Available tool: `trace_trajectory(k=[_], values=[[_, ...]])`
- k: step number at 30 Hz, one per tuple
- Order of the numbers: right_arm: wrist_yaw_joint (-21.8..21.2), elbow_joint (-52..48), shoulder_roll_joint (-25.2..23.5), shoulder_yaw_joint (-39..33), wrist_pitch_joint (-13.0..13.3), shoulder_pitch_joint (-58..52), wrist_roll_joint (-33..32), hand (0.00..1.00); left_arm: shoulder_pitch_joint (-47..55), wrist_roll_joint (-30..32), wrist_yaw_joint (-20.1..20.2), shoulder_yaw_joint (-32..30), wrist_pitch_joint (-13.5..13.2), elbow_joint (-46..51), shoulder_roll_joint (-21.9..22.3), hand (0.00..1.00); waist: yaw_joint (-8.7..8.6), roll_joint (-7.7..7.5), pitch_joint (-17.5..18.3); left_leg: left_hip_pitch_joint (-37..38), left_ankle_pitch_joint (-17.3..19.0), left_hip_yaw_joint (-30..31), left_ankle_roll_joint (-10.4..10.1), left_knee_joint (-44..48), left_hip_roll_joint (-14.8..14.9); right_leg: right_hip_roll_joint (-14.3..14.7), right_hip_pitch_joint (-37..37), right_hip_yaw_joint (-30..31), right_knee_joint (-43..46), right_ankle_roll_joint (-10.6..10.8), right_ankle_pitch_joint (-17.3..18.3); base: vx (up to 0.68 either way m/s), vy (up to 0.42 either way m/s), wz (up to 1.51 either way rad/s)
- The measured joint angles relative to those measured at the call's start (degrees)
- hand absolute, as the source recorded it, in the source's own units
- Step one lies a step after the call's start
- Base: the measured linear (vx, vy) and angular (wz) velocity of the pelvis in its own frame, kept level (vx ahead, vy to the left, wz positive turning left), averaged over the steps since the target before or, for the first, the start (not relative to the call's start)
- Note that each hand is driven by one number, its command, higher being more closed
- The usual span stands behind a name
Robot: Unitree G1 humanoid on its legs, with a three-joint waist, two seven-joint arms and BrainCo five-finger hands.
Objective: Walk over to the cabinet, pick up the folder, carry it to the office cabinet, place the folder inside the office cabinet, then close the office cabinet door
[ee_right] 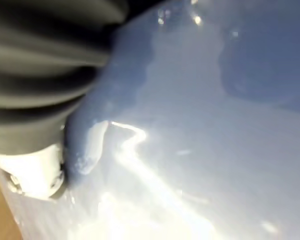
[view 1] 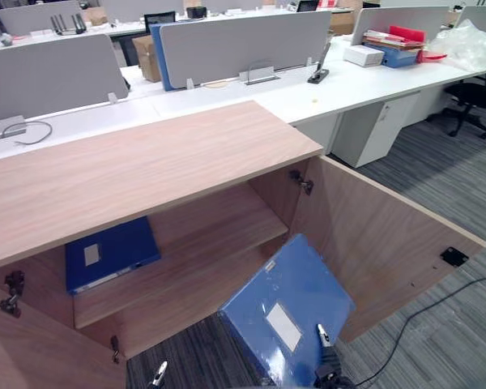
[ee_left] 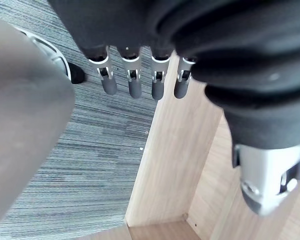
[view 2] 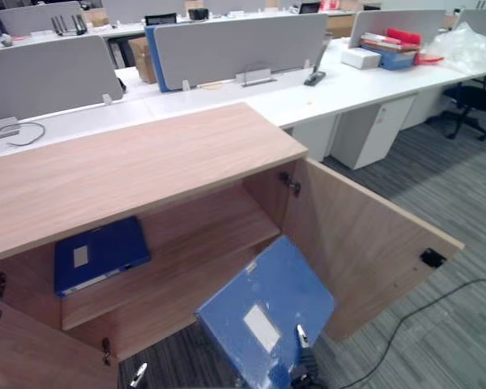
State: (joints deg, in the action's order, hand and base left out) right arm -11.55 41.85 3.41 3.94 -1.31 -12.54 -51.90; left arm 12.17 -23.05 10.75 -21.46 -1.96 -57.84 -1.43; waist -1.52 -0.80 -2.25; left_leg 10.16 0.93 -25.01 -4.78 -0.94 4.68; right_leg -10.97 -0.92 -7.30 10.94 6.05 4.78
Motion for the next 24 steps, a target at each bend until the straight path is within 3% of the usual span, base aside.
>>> trace_trajectory(k=[7,9,11,14,17,21,24], values=[[3.92,11.68,0.31,3.17,-0.17,16.11,1.25,1.0,-1.0,-0.04,-1.83,3.53,-0.3,0.46,0.3,0.0,2.28,0.98,-0.32,-1.2,-0.79,3.8,-0.31,-0.82,0.05,0.29,1.23,-4.04,-1.08,0.43,-0.13,0.03,-0.018,0.25],[5.33,13.98,0.24,3.09,-0.01,22.11,0.66,1.0,-1.5,-0.11,-2.32,4.98,-0.35,1.6,0.07,0.0,3.67,0.95,-1.45,-3.18,-0.66,6.66,-0.1,0.7,0.07,-0.19,2.52,-7.13,-2.29,0.75,-0.36,0.05,-0.011,0.66],[6.42,14.2,0.26,2.66,0.4,26.62,-1.0,1.0,-2.25,-0.07,-2.79,5.87,-0.4,3.01,-0.04,0.0,4.79,1.08,-3.32,-7.43,1.97,8.79,0.2,7.1,0.85,-0.63,2.61,-9.84,-2.07,1.11,-0.58,0.0,-0.012,0.64],[8.03,14.02,0.54,1.93,1.32,34.82,-3.26,1.0,-3.34,-0.1,-3.55,6.54,-0.76,4.83,0.04,0.0,6.29,3.19,-6.54,-17.23,7.74,11.73,1.33,21.87,4.06,-0.71,0.04,-13.67,2.03,1.12,-0.34,-0.05,0.043,0.49],[9.84,11.29,0.92,0.54,2.5,40.14,-5.48,1.0,-4.95,0.07,-5.7,8.28,-0.81,5.74,-0.66,0.0,7.08,3.81,-9.52,-24.29,11.78,13.94,2.46,31.8,4.68,-3.24,-5.0,-16.06,11.87,1.09,4.45,-0.09,0.097,0.45],[12.41,2.86,2.89,-2.8,4.61,46.28,-8.41,1.0,-5.53,0.54,-8.02,9.82,-0.77,6.24,-2.23,0.0,7.19,4.27,-14.22,-35.81,17.3,16.61,4.5,45.96,3.38,-9.13,-15.03,-15.93,28.38,1.8,11.63,-0.14,0.102,0.35],[13.71,-1.01,6.35,-3.01,6.06,50.32,-10.13,1.0,-5.25,0.08,-8.22,9.93,-0.78,6.71,-2.26,0.0,7.12,4.34,-16.29,-41.5,18.76,17.01,5.43,51.67,2.41,-11.99,-20.87,-14.74,35.38,1.93,13.8,-0.18,0.091,0.22]])
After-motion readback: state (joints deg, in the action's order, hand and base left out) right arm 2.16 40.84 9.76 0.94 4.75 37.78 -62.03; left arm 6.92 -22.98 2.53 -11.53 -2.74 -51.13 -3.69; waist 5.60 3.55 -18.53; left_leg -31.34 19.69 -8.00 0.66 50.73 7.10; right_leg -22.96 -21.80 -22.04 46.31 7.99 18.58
